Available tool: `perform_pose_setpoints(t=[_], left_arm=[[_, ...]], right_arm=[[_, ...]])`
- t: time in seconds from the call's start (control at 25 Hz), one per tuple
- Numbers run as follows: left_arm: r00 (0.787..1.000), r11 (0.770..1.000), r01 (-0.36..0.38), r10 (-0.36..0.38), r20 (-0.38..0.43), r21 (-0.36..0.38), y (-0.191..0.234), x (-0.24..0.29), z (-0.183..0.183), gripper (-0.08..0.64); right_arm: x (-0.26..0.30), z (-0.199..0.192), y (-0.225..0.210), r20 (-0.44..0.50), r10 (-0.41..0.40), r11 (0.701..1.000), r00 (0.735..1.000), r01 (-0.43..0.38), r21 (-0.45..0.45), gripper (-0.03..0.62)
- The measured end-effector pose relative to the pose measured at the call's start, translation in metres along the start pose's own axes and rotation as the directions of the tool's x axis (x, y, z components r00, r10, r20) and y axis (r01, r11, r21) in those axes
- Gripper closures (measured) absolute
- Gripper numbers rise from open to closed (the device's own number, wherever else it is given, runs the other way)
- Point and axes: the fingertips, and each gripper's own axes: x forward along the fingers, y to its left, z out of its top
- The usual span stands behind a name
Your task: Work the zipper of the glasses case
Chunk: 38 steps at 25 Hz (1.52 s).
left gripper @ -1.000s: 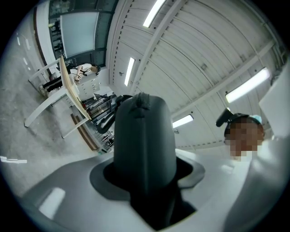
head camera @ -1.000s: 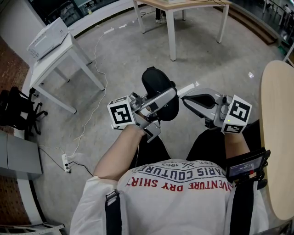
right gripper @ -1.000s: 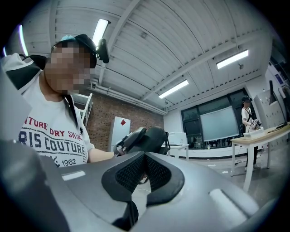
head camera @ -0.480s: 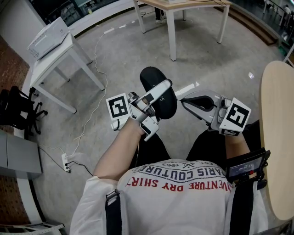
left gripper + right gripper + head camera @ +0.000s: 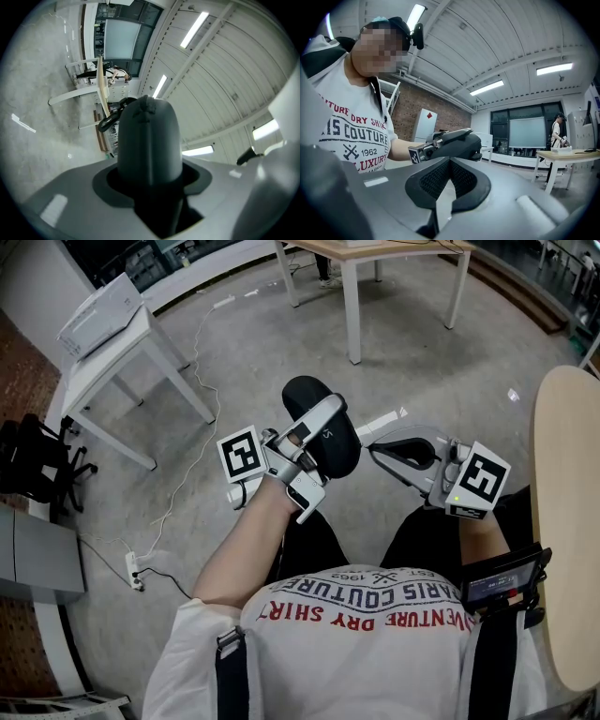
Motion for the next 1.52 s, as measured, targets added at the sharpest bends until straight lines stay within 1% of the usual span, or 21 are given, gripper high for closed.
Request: perform_pose_setpoints(t=[0.12,0.28,0.4,0.68,0.92,1.04,1.28,1.52], left_arm=[[0.999,1.0,-0.003,0.004,0.037,-0.017,0.002,-0.002,0.007,0.313],[0.998,1.0,0.001,0.0,0.057,-0.027,0.003,-0.002,0.009,0.313],[0.996,0.999,-0.006,0.008,0.086,-0.033,0.005,-0.004,0.013,0.313],[0.986,0.997,-0.007,0.019,0.163,-0.077,0.012,-0.009,0.021,0.313],[0.977,0.996,-0.001,0.02,0.211,-0.088,0.015,-0.013,0.027,0.313],[0.969,0.996,0.005,0.019,0.248,-0.093,0.016,-0.015,0.031,0.313],[0.941,0.994,0.011,0.027,0.338,-0.11,0.02,-0.019,0.038,0.313],[0.925,0.993,0.006,0.039,0.378,-0.118,0.025,-0.023,0.04,0.313]], right_arm=[[0.002,-0.001,0.002,-0.002,0.007,1.0,1.0,-0.007,-0.003,0.595],[0.002,-0.002,0.002,0.003,0.01,1.0,1.0,-0.01,0.007,0.595],[0.002,-0.004,0.004,-0.003,0.013,1.0,1.0,-0.013,0.003,0.595],[0.005,-0.006,0.006,-0.006,0.016,1.0,1.0,-0.016,0.008,0.595],[0.008,-0.008,0.01,-0.02,0.019,1.0,1.0,-0.019,-0.005,0.595],[0.01,-0.008,0.01,-0.02,0.014,1.0,1.0,-0.014,-0.009,0.594],[0.013,-0.011,0.012,-0.024,0.017,1.0,1.0,-0.017,-0.005,0.594],[0.016,-0.015,0.015,-0.037,0.03,1.0,0.999,-0.03,-0.001,0.594]])
